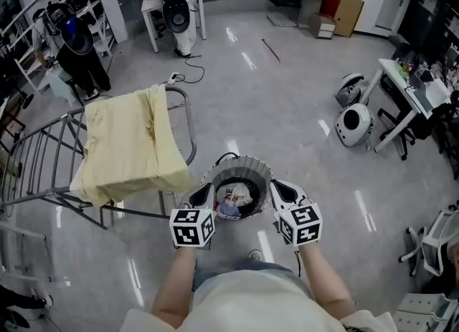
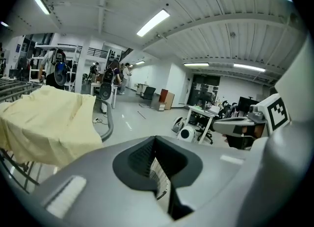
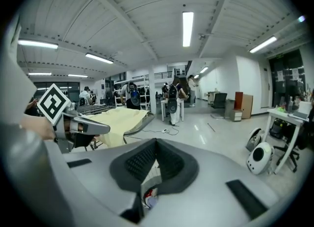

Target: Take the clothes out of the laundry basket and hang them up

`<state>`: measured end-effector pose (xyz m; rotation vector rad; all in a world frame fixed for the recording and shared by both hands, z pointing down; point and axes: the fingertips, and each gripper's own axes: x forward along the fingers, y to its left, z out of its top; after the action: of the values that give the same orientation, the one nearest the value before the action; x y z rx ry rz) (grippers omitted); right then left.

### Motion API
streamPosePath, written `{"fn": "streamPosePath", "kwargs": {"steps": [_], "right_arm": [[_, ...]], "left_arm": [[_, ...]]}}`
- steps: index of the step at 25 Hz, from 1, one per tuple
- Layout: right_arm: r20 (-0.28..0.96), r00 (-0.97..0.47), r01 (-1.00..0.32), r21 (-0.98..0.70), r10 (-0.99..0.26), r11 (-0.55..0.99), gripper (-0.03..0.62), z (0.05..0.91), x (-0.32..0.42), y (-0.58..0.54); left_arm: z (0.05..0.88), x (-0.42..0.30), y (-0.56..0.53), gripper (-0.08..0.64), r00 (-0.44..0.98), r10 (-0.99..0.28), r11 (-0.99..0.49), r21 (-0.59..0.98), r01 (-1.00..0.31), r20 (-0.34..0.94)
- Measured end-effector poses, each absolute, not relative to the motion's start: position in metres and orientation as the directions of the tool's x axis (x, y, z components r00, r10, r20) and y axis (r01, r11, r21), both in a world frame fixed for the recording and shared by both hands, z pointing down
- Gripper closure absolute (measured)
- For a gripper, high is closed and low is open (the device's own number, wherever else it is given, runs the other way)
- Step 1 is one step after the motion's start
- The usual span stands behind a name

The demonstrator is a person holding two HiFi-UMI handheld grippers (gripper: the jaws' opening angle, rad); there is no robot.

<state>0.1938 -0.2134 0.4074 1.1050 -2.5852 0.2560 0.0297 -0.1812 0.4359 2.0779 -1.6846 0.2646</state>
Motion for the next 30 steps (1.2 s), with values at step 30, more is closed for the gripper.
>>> {"fn": "streamPosePath", "kwargs": {"steps": [30], "right_arm": [[0.641, -0.493, -0.84, -0.174, -0.588, 0.514, 0.591, 0.668, 0.288, -0.286]], "left_arm": [[0.799, 0.123, -0.298, 0.548, 0.271, -0.465, -0.245, 0.172, -0.954, 0.843]]}}
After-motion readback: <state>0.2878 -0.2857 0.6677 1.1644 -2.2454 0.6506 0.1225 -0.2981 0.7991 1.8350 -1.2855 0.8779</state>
